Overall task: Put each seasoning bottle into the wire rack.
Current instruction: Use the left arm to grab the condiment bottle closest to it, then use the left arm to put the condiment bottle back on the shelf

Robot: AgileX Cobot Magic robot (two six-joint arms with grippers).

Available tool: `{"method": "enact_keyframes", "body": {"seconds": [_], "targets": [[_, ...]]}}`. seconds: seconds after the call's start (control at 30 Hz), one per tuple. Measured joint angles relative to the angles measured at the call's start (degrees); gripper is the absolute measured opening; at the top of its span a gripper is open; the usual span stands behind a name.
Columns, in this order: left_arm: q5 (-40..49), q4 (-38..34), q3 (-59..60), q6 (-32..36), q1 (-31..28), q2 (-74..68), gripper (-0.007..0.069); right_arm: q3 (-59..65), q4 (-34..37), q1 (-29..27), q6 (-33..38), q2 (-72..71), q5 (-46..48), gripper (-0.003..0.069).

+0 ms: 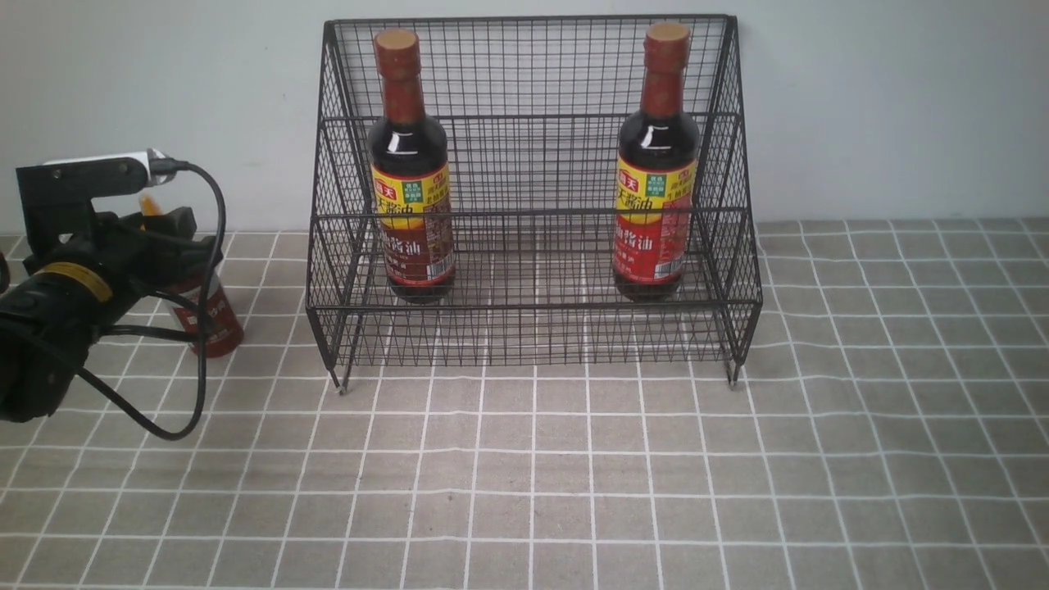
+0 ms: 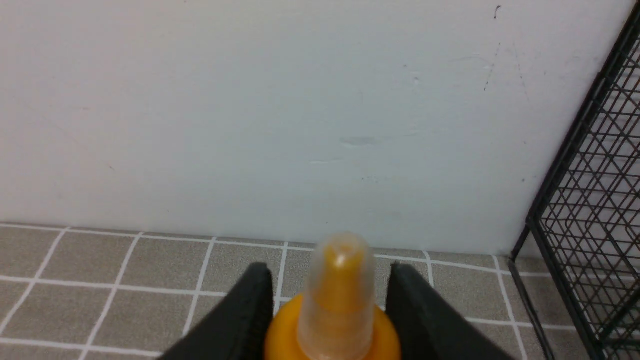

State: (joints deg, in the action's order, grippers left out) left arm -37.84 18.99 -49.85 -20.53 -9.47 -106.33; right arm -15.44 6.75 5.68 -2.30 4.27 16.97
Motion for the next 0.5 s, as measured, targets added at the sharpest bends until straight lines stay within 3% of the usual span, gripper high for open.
{"method": "enact_keyframes", "body": {"seconds": [0.3,0.5], "targets": [[11.35,5.24,-0.31,-4.36,0.00,16.29,0.0259,0.05,0.00,0.00,0.00,0.00,0.00,-0.0012],[13.35,15.45,-1.08,-18.48,0.45,27.07,0.0259,0.05,0.00,0.00,0.00,0.00,0.00,-0.0012]]}}
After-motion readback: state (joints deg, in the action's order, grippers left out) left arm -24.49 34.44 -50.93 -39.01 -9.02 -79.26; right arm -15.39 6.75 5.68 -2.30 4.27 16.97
